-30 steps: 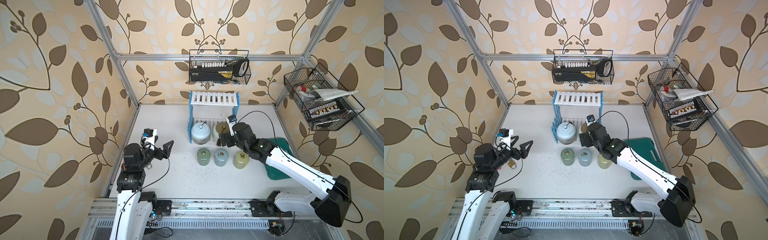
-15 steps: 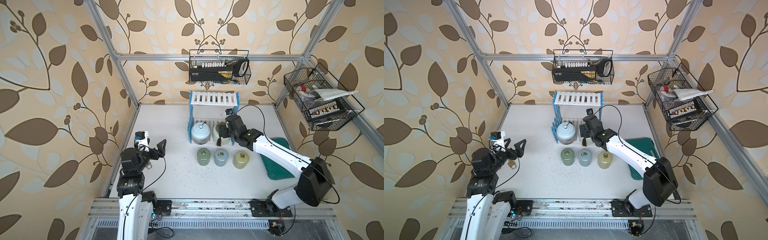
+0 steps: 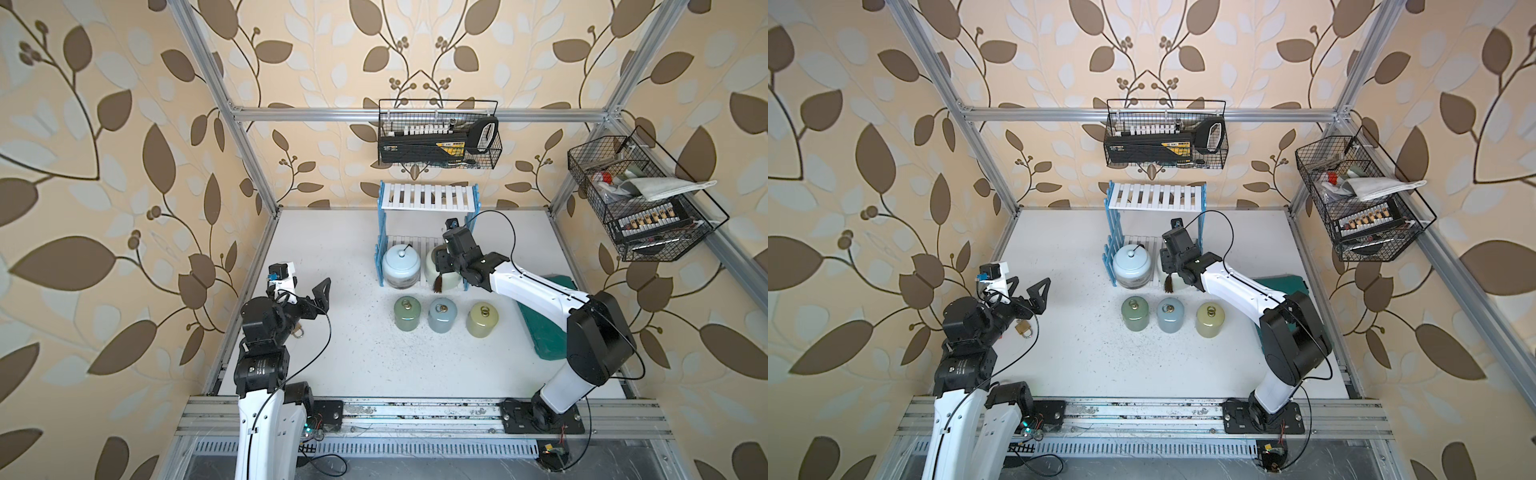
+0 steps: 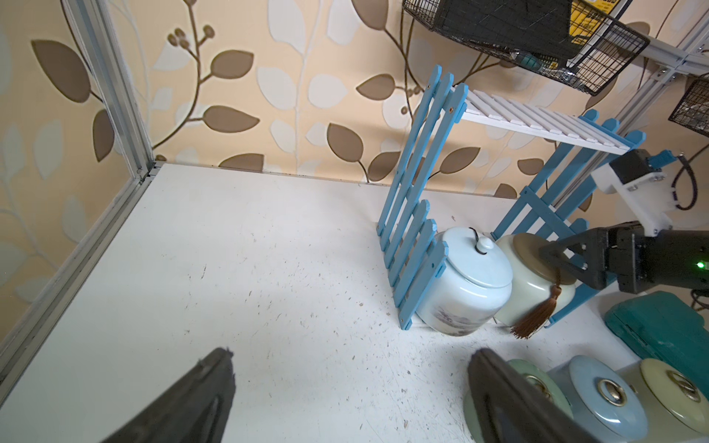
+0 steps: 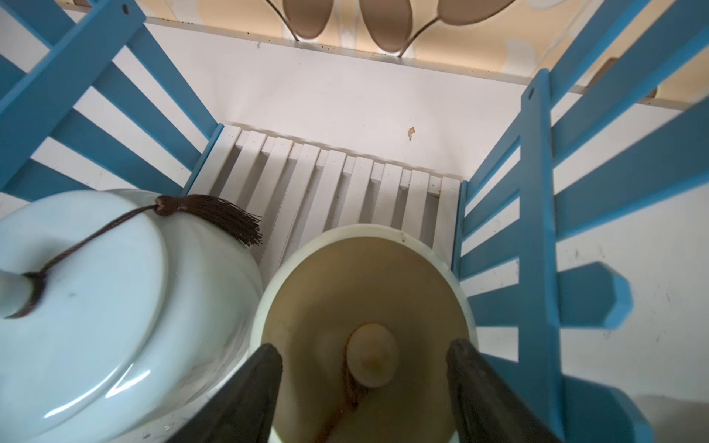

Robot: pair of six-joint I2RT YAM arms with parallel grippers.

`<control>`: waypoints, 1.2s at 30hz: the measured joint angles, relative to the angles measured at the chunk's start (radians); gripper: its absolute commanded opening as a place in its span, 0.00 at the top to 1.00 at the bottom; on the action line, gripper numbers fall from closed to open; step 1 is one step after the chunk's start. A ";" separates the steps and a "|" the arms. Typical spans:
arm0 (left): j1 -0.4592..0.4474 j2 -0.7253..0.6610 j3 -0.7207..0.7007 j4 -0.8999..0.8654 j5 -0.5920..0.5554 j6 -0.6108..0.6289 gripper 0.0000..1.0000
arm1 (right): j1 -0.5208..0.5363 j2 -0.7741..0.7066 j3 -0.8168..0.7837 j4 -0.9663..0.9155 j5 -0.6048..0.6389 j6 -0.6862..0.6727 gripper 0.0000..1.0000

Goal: Remove the tea canisters from the shelf
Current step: Pick up the tea canister from the shelf.

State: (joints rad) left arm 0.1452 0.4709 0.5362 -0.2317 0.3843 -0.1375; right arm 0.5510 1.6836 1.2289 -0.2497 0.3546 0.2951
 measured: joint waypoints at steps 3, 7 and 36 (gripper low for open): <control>0.000 0.000 0.000 0.008 0.000 0.000 0.01 | -0.011 0.017 0.008 0.008 -0.001 0.000 0.32; 0.000 0.000 0.000 0.016 -0.001 0.000 0.01 | -0.027 0.025 0.008 0.026 -0.016 0.003 0.46; 0.006 -0.002 -0.001 0.024 -0.016 0.000 0.01 | -0.041 0.039 0.013 0.071 -0.067 0.044 1.00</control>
State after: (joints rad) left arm 0.1516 0.4690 0.5354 -0.2081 0.3679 -0.1375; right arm 0.5102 1.7222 1.2415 -0.1791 0.2878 0.3389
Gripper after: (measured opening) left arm 0.986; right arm 0.187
